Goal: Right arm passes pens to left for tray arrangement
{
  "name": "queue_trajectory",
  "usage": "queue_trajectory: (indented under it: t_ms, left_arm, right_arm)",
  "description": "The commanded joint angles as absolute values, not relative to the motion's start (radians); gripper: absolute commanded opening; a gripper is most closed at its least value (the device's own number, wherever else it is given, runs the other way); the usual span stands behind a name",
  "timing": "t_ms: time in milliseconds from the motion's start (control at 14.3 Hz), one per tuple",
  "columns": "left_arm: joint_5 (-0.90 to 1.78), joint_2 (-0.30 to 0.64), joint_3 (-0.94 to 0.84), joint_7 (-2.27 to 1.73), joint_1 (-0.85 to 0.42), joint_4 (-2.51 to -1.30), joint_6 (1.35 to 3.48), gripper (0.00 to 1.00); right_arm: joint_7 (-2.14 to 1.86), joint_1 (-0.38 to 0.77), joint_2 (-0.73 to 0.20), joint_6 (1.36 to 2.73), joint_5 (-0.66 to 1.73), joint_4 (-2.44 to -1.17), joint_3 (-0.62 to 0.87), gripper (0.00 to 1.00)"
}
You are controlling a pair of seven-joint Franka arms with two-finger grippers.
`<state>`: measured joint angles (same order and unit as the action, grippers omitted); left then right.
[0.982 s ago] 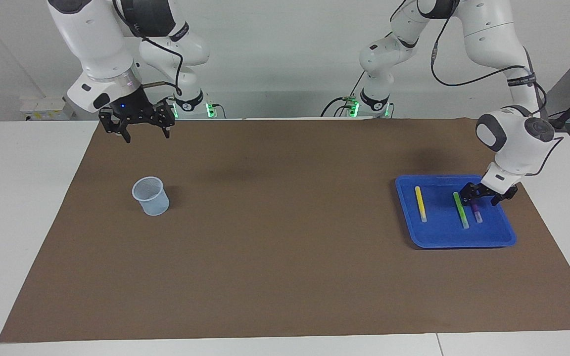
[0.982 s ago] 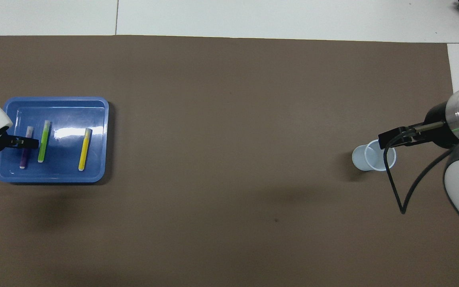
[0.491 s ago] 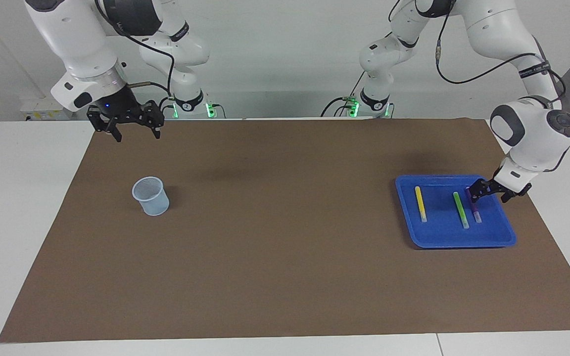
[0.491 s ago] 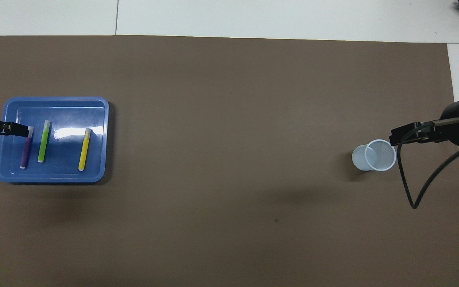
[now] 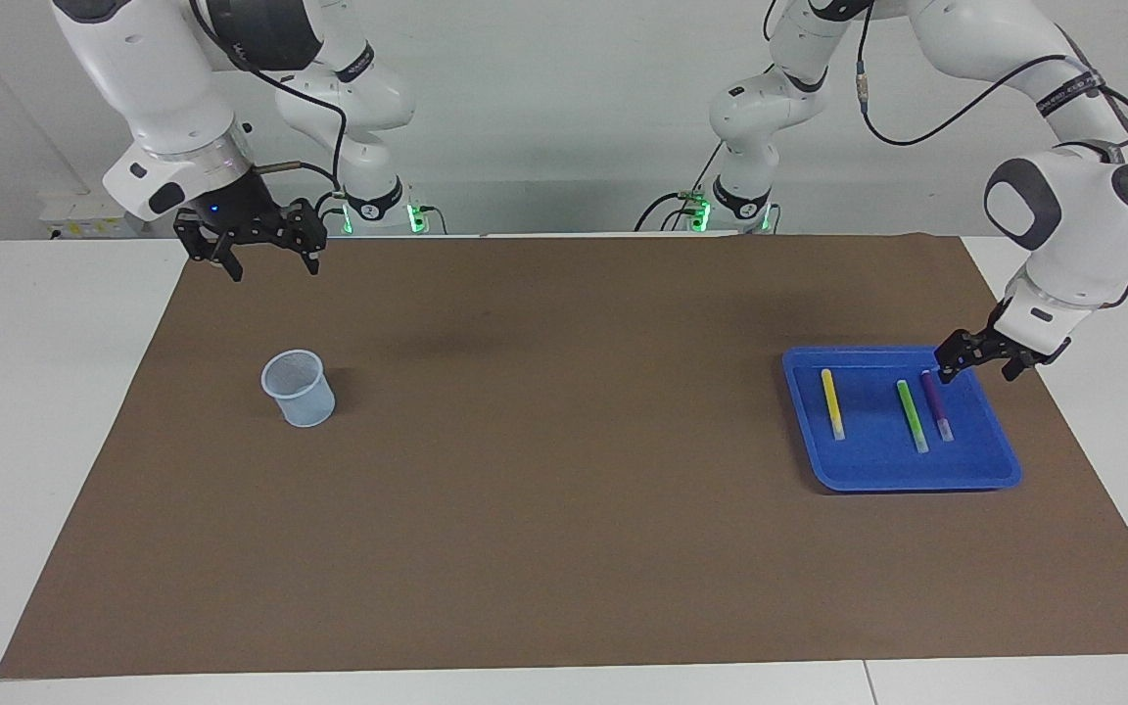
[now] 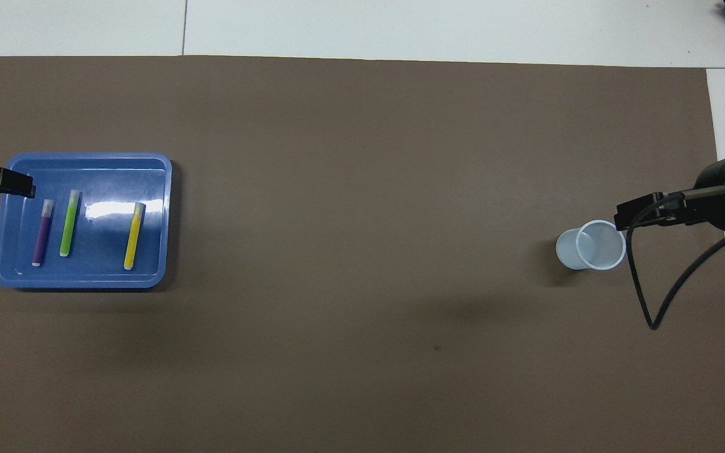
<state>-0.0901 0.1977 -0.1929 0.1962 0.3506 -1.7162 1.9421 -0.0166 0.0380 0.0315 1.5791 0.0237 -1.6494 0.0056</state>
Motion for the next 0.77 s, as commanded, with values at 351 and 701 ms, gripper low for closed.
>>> queue_trajectory:
  t_ms: [351, 701]
  left_arm:
    - [-0.075, 0.095, -0.227, -0.001, 0.299, -1.583, 1.718, 1.00]
    - [-0.071, 0.063, -0.227, -0.107, 0.229, -1.548, 1.626, 1.00]
  right_arm:
    - [-0.003, 0.029, 0.035, 1.566, 0.043, -1.640, 0.005, 1.00]
    - [-0.003, 0.029, 0.037, 1.566, 0.043, -1.640, 0.005, 1.00]
